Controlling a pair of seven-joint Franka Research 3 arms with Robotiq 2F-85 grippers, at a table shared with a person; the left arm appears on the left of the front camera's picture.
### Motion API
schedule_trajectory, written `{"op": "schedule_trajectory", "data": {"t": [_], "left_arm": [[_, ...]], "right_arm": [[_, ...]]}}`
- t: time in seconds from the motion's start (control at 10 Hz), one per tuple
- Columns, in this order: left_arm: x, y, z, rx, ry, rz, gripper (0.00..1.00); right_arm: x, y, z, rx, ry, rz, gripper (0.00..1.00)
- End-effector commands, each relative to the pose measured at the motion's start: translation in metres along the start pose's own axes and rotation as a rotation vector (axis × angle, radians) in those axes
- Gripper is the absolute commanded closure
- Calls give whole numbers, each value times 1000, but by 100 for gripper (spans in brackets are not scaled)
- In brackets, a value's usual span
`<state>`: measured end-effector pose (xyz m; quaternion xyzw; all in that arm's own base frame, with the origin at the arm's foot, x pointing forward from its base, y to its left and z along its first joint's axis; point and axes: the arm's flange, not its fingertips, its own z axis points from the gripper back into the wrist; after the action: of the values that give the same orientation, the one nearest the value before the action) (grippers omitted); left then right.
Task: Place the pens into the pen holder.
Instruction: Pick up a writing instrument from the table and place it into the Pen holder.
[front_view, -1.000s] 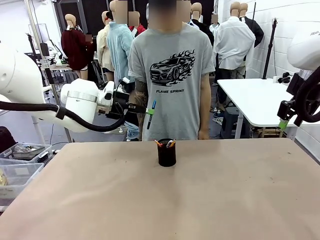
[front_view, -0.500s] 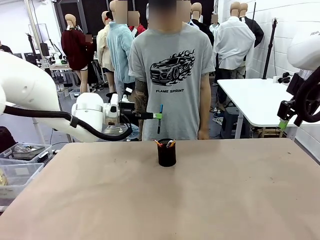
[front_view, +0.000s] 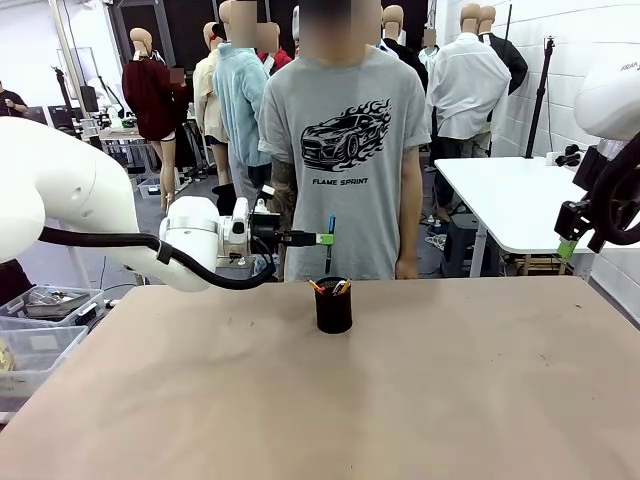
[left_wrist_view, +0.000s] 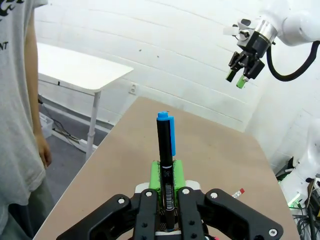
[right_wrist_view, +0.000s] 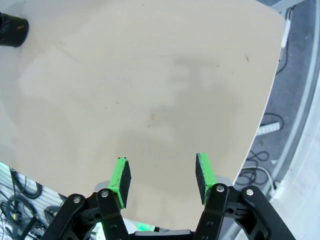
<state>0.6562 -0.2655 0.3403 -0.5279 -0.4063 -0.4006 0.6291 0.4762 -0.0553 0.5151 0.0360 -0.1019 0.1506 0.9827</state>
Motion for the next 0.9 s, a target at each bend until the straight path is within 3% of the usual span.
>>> {"op": "schedule_trajectory", "data": {"t": [0.0,0.6,0.8], "left_arm": [[-7,6,-2,-21,-1,5,100],[-35,-5,-9,-53,43,20,100],[-34,-8,-3,-46,39,23,66]], "right_arm": [[-1,1,0,-7,-2,0,34],[-1,1,0,-7,-2,0,34],[-1,1,0,-7,-2,0,34]]}}
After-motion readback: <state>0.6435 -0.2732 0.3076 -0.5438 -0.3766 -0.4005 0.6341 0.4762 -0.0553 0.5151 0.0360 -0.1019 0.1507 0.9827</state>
